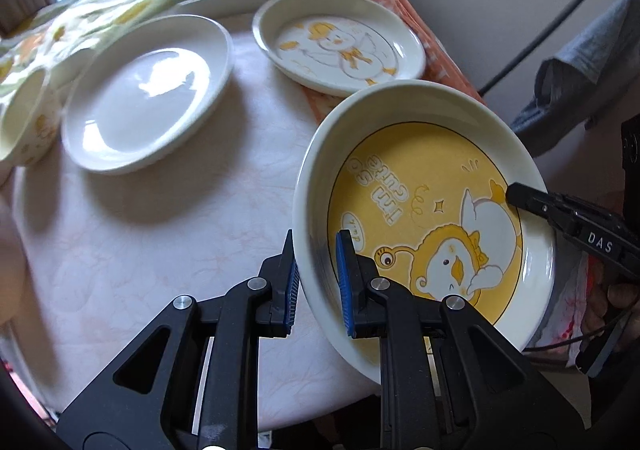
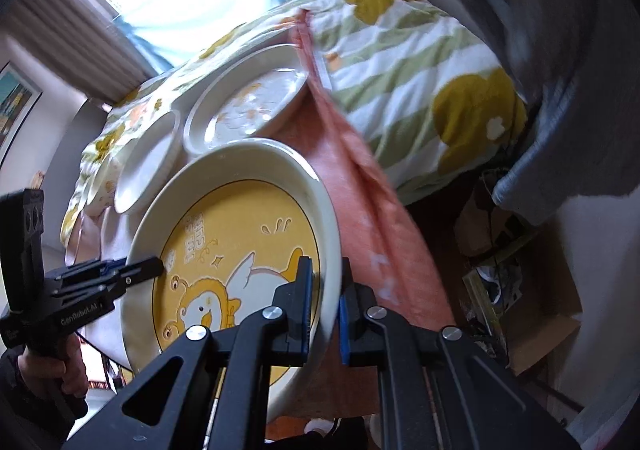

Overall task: Organize plates and bowls
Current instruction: 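Lift the yellow duck dish with both grippers and carry it beside the pink square dish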

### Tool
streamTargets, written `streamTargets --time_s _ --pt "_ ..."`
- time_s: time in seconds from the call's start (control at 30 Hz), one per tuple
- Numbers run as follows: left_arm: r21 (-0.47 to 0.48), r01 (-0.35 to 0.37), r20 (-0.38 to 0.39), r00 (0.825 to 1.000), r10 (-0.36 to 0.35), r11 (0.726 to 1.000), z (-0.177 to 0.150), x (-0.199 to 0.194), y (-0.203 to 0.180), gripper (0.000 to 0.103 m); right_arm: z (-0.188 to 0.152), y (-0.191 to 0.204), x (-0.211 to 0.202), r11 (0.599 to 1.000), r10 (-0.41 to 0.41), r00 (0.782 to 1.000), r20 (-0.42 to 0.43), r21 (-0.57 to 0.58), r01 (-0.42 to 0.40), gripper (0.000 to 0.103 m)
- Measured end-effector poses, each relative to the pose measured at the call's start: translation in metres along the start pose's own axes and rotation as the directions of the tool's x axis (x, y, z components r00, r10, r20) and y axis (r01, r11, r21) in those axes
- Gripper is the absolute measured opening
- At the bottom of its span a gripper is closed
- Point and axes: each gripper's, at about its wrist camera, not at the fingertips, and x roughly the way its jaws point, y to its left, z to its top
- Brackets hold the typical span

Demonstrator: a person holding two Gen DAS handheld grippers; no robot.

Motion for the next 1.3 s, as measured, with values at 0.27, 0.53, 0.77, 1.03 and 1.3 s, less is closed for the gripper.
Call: streamTargets --time_s 0.27,0.53,0.77,1.03,1.3 --pt "-0.148 -0.062 0.093 0.993 0.076 0.987 -0.032 -0.063 0.065 0.014 0.008 0.073 0.006 0.985 0.082 0.996 -0.038 -0.147 -0.086 0.011" --pt "-0.272 -0.111 0.105 0.984 0.144 0.956 -0.076 -0.092 0.150 0.014 0.000 0.156 0.043 0.959 0.143 0.986 -0.090 -0.232 -0.160 0.010" --pt "-0.356 -0.133 0.060 0.985 0.164 0.925 -0.101 -0.079 0.217 0.014 -0.019 0.216 0.093 0.946 0.165 0.975 -0.152 -0.254 -0.200 0.010" --pt "-0.345 -0.128 0.065 0.985 0.159 0.930 -0.113 -0.060 0.250 0.014 -0.030 0.241 0.127 0.948 0.133 0.980 -0.148 -0.270 -0.169 0.010" --pt "-0.344 -0.105 0.081 0.987 0.140 0.933 -0.123 -0.050 0.261 0.014 -0.036 0.243 0.140 0.952 0.122 0.984 -0.132 -0.266 -0.153 0.010"
